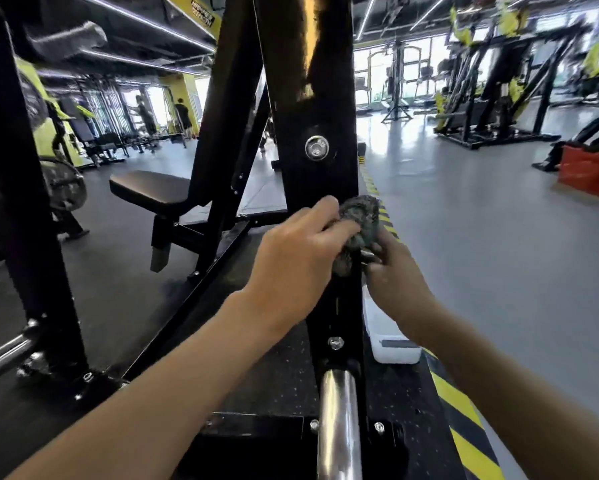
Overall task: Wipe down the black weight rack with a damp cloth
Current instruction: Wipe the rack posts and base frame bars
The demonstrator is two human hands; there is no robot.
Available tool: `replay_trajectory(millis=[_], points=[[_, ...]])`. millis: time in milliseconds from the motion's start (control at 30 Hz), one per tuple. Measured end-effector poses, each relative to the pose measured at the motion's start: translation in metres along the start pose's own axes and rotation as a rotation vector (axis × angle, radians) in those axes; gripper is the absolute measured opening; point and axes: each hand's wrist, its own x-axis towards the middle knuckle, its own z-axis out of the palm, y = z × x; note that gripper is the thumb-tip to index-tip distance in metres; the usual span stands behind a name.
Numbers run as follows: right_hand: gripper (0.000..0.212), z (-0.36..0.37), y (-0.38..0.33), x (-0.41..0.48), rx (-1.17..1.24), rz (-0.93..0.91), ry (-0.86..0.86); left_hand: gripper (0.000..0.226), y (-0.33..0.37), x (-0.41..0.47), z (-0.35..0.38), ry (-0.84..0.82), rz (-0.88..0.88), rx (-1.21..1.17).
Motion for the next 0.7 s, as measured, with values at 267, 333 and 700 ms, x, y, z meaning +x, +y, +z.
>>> replay_trajectory(millis=[267, 333, 700], points=[[0.049, 0.010, 0.028, -0.029, 0.156, 0.041, 0.150, 0.018, 0.020, -0.005, 0.014, -0.019, 0.194, 0.138], [0.039, 0.008, 0.030, -0.028, 0.162, 0.067, 0.206, 0.020, 0.021, -0.014, 0.019, -0.049, 0.217, 0.145], [0.073, 0.006, 0.025, -0.026, 0.122, 0.109, 0.126, 0.015, 0.000, -0.071, 0.038, 0.110, -0.012, -0.040]])
